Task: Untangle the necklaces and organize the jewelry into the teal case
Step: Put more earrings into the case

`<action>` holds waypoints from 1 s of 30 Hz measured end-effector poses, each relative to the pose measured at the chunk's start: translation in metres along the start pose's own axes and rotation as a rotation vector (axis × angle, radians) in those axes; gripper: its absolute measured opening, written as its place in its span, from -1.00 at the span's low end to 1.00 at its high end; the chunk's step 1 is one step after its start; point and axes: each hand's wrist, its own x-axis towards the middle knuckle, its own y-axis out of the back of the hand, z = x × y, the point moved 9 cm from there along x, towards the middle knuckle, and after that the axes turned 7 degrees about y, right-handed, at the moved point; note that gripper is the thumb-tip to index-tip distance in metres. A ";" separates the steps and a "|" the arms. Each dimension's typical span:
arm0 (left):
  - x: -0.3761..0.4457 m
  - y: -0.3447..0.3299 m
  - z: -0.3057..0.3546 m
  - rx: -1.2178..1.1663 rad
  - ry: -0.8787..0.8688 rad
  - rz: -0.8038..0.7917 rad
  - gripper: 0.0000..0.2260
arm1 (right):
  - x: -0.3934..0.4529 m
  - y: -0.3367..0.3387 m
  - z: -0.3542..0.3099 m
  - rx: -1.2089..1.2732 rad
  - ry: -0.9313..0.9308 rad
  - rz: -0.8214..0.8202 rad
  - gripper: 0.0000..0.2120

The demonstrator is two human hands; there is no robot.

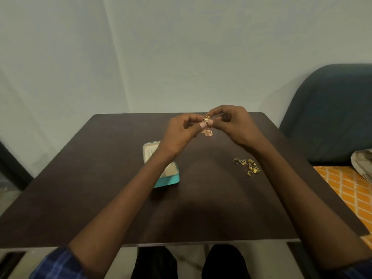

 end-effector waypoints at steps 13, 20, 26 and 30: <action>-0.049 0.107 -0.054 0.512 0.186 0.183 -0.86 | 0.005 -0.085 -0.025 0.145 -0.053 -0.123 -0.92; -0.096 0.121 -0.100 0.706 0.321 0.140 -0.74 | -0.007 -0.132 -0.008 0.111 -0.141 -0.239 -0.92; -0.110 0.111 -0.111 0.669 0.317 0.113 -0.82 | -0.021 -0.161 0.008 0.058 -0.221 -0.321 -0.89; -0.112 0.112 -0.114 0.749 0.271 0.090 -0.85 | -0.030 -0.177 0.017 0.030 -0.257 -0.358 -0.90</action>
